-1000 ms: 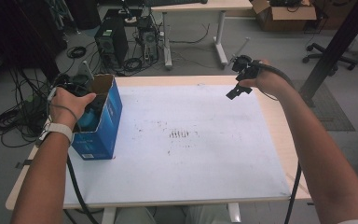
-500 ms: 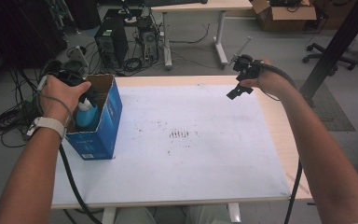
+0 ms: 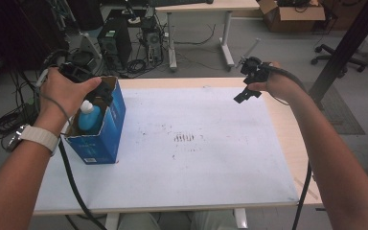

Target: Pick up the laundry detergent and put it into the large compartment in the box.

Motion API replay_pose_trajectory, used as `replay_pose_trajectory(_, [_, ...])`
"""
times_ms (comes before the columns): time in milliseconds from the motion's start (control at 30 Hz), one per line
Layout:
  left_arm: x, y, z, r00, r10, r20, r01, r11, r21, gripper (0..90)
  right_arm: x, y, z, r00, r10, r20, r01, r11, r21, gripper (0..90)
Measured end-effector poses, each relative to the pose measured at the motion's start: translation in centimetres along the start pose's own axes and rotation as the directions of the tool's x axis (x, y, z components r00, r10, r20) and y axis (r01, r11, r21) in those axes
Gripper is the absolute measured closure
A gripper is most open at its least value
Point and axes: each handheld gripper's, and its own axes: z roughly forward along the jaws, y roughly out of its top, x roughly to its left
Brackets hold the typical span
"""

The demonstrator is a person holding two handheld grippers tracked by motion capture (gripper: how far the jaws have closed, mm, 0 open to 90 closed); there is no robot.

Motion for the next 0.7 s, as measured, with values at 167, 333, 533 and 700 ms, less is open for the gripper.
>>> replay_pose_trajectory(167, [-2.9, -0.7, -0.7, 0.9982, 0.058, 0.017, -0.058, 0.9983, 0.0, 17.4, 0.4, -0.1, -0.3, 1.0, -0.007, 0.003, 0.007, 1.0, -0.013, 9.4])
replay_pose_trajectory(333, [-4.6, -1.0, -0.7, 0.9959, 0.085, 0.03, -0.086, 0.9962, 0.013, 9.8, 1.0, -0.2, -0.8, 0.9999, -0.012, 0.007, 0.012, 1.0, -0.022, 9.4])
replay_pose_trajectory(533, [-6.0, -1.1, -0.7, 0.9936, 0.104, 0.043, -0.104, 0.9945, 0.004, 7.1, 1.7, -0.3, -0.9, 0.9996, -0.027, 0.007, 0.027, 0.999, -0.017, 9.5])
replay_pose_trajectory(700, [-7.5, -1.2, -1.1, 0.9879, 0.141, 0.063, -0.141, 0.9899, -0.007, 5.3, 1.6, -0.4, -1.3, 0.9996, -0.024, 0.013, 0.024, 0.999, -0.025, 9.5])
